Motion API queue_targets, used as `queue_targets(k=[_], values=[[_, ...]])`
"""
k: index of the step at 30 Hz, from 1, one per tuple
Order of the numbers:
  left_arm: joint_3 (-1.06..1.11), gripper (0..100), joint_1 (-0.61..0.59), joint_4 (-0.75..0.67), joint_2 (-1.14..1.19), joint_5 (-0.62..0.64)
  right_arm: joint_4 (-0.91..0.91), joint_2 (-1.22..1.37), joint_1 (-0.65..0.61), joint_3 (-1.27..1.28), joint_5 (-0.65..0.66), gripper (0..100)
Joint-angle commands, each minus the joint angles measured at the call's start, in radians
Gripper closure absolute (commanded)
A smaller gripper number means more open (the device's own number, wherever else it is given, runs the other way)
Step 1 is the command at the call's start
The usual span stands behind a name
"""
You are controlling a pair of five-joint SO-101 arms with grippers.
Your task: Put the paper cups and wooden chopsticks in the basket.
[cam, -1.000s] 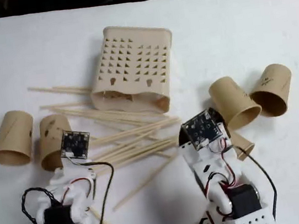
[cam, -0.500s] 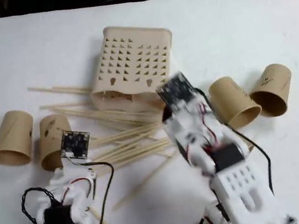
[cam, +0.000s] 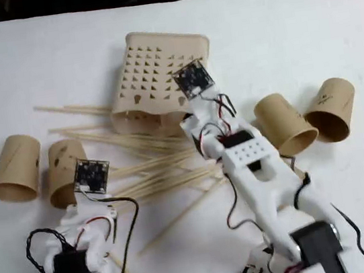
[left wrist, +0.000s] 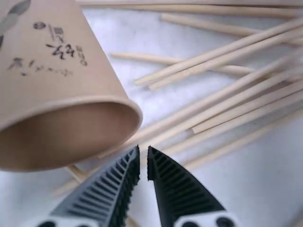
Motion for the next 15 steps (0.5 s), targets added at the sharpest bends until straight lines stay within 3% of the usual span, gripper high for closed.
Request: queue_targets(k=[1,4,10,15], values=[[-0.005,95,0.002,0.005,-0.004,0.006,-0.015,0.058,0.013,-0.094,-0.017,72.3],[-0.005,95,0.002,0.005,-0.004,0.006,-0.015,0.116,0.022,-0.138,-0.017,75.3],[-0.005,95,0.002,0.005,-0.004,0.006,-0.008,0.145,0.073,-0.216,-0.017,96.1],[-0.005,95,0.002,0.005,-0.004,0.006,0.005,0.082,0.09,-0.233,-0.025,97.9]])
